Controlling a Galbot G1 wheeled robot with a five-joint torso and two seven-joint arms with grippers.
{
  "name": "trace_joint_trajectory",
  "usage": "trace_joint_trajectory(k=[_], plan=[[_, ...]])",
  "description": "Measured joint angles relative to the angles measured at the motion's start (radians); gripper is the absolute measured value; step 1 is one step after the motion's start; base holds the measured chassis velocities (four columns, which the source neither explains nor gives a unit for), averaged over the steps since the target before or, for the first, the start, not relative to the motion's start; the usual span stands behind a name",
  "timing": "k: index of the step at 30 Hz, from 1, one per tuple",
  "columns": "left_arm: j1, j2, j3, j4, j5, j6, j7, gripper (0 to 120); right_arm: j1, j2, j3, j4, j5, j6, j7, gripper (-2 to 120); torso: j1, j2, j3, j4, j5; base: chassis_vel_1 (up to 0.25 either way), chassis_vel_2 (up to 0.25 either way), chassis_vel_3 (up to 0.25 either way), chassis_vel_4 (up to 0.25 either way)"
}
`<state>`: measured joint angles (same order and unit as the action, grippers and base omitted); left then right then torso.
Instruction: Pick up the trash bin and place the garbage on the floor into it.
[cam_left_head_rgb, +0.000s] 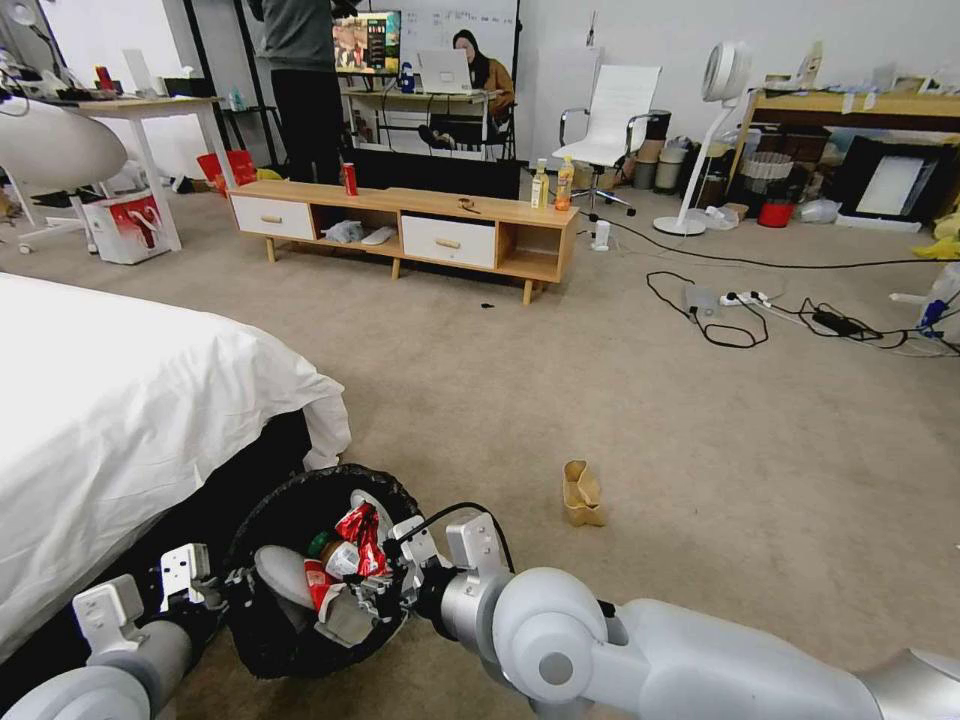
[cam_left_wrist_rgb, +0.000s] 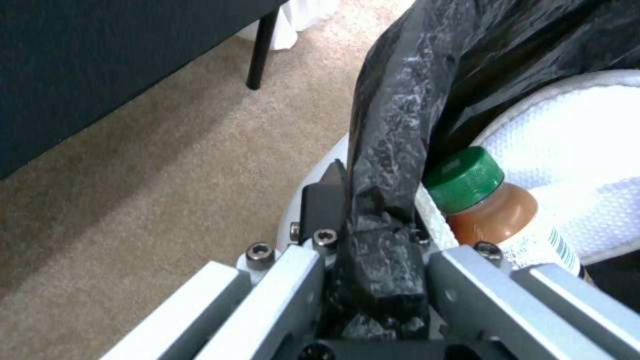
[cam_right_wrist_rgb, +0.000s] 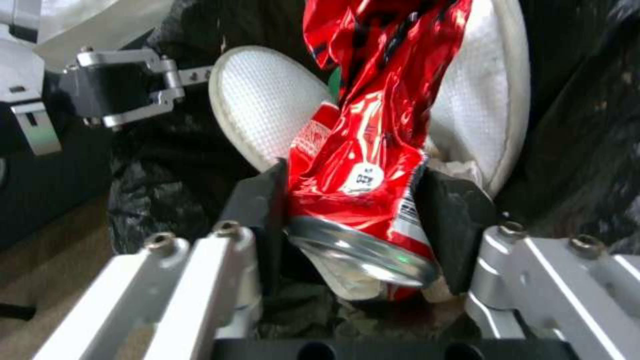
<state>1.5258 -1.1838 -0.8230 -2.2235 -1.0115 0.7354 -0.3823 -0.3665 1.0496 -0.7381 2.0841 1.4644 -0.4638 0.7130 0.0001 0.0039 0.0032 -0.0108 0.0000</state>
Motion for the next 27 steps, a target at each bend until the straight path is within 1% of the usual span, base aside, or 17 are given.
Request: trace_joint_trajectory(k=[1,2,3,4,7,8,10,11,12,13,17,19,21,24,26,27], plan=[[0.0,-0.001,0.0,0.0,0.0,0.0,0.0,1,0.0,0.002,0.0,0.0,0.0,0.0,0.0,55,0.0,0.0,0.0,0.0,0.0,0.0,0.0,0.0,0.0],[0.0,-0.001,0.0,0.0,0.0,0.0,0.0,1,0.0,0.002,0.0,0.0,0.0,0.0,0.0,55,0.0,0.0,0.0,0.0,0.0,0.0,0.0,0.0,0.0],[0.0,-0.002,0.0,0.0,0.001,0.0,0.0,1,0.001,0.006,0.0,-0.002,0.0,0.0,0.001,62,0.0,0.0,0.0,0.0,0.0,0.0,0.0,0.0,0.0],[0.0,-0.002,0.0,0.0,0.001,0.0,0.0,1,0.001,0.006,0.0,-0.002,0.0,0.0,0.001,62,0.0,0.0,0.0,0.0,0.0,0.0,0.0,0.0,0.0],[0.0,-0.004,0.0,0.003,0.003,0.0,0.001,1,0.001,0.017,0.001,-0.007,0.0,0.0,0.001,79,0.0,0.0,0.0,0.0,0.0,0.0,0.0,0.0,0.0],[0.0,-0.004,0.0,0.003,0.003,0.0,0.001,1,0.001,0.017,0.001,-0.007,0.0,0.0,0.001,79,0.0,0.0,0.0,0.0,0.0,0.0,0.0,0.0,0.0],[0.002,-0.005,0.0,0.003,0.004,0.0,0.002,1,0.003,0.021,0.006,-0.006,-0.001,0.0,0.001,90,0.0,0.0,0.0,0.0001,0.0,0.0,0.0,0.0,0.0],[0.002,-0.005,0.0,0.003,0.004,0.0,0.002,1,0.003,0.021,0.006,-0.006,-0.001,0.0,0.001,90,0.0,0.0,0.0,0.0001,0.0,0.0,0.0,0.0,0.0],[0.002,-0.006,0.001,0.004,0.004,0.0,0.003,1,0.003,0.022,0.009,-0.004,-0.002,0.0,0.001,95,0.0,0.0,0.0,0.0001,-0.0001,0.0,0.0,0.0,0.0],[0.003,-0.006,0.0,0.005,0.005,0.0,0.003,1,0.003,0.022,0.015,0.002,-0.003,0.0,0.001,97,0.0,0.0,0.0,0.0,0.0,0.0,0.0,0.0,0.0],[0.003,-0.006,0.0,0.008,0.007,0.0,0.004,1,0.002,0.019,0.025,0.017,-0.004,0.001,0.001,96,0.0,0.0,0.0,0.0,0.0,0.0,0.0,0.0,0.0],[0.002,-0.006,0.002,0.014,0.009,0.0,0.004,1,0.002,0.01,0.049,0.047,-0.004,0.001,0.006,92,0.0,0.0,0.0,0.0,0.0,0.0,0.0,0.0,0.0],[0.0,-0.006,0.003,0.018,0.011,0.0,0.005,1,0.01,0.003,0.07,0.071,0.0,0.001,0.011,91,0.0,0.0,0.0,0.0,0.0,0.0,0.0,0.0,0.0],[-0.001,-0.006,0.003,0.019,0.011,0.0,0.005,1,0.015,-0.003,0.081,0.084,0.003,0.001,0.014,90,0.0,0.0,0.0,0.0001,0.0,0.0,0.0,0.0,0.0],[-0.003,-0.004,0.003,0.022,0.011,0.0,0.005,1,0.025,-0.023,0.123,0.125,0.017,-0.002,0.024,90,0.0,0.0,0.0,0.0,0.0,0.0,0.0,0.0,0.0],[-0.003,-0.004,0.003,0.022,0.011,0.0,0.005,1,0.025,-0.023,0.123,0.125,0.017,-0.002,0.024,90,0.0,0.0,0.0,0.0,0.0,0.0,0.0,0.0,0.0]])
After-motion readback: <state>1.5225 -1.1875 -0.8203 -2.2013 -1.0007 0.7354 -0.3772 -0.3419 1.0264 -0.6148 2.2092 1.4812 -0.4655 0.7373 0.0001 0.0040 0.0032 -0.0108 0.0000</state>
